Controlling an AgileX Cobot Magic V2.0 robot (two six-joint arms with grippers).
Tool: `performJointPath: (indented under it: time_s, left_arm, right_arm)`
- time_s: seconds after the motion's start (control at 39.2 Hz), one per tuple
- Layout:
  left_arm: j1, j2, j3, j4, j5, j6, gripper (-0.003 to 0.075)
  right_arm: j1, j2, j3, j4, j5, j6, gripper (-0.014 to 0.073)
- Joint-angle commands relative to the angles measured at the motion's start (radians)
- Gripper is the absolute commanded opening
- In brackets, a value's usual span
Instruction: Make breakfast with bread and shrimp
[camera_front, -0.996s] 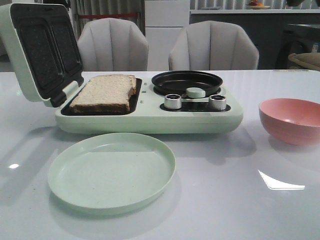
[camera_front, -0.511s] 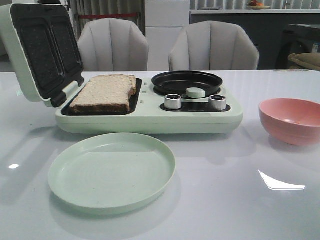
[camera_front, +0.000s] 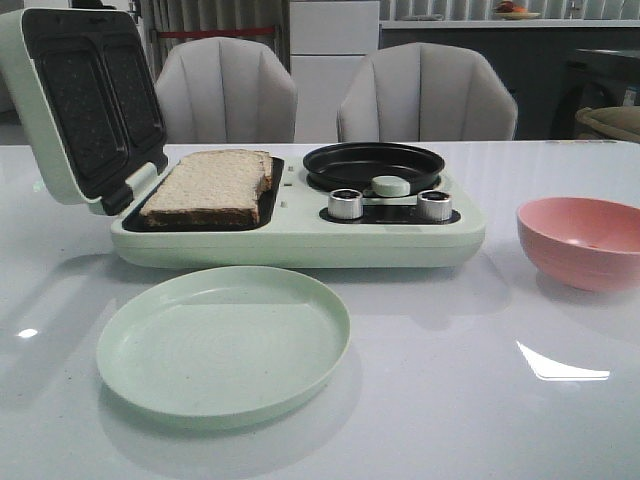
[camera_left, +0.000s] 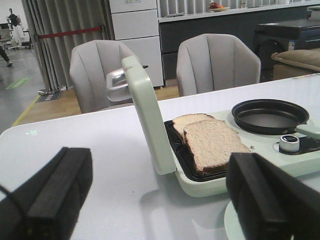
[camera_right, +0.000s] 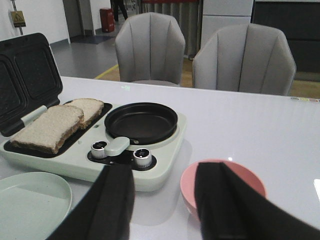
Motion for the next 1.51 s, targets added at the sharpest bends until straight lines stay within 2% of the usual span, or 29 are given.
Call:
performJointPath:
  time_s: [0.0,0.59,1.0,1.23,1.48]
  left_arm:
    - [-0.006,0.009,-0.027,-0.010,-0.084,-0.001,0.0585]
    - [-0.006,0.009,-0.027,-0.010,-0.084,-0.001,0.0585]
    - [-0.006,0.009,-0.029,-0.050,-0.137,-0.001,0.0585]
    - [-0.006,0.032,-0.118,-0.054,-0.093,-0.001,0.0583]
    - [-0.006,0.201,-0.283,-0.146,-0.044,-0.006,0.0583]
  right_arm:
    - [0.019,-0.014,0.008,-0.013,-0.123,-0.003,0.0403]
    - [0.023,-0.015,0.039,-0.013,-0.099,-0.003,0.0403]
    - [0.023,-0.015,0.039,-0.013,-0.099,-0.003,0.0403]
    - [0.023,-0.015,0.039,-0.013,-0.099,-0.003,0.0403]
    - [0.023,-0.015,0.039,-0.013,-0.099,-0.003,0.0403]
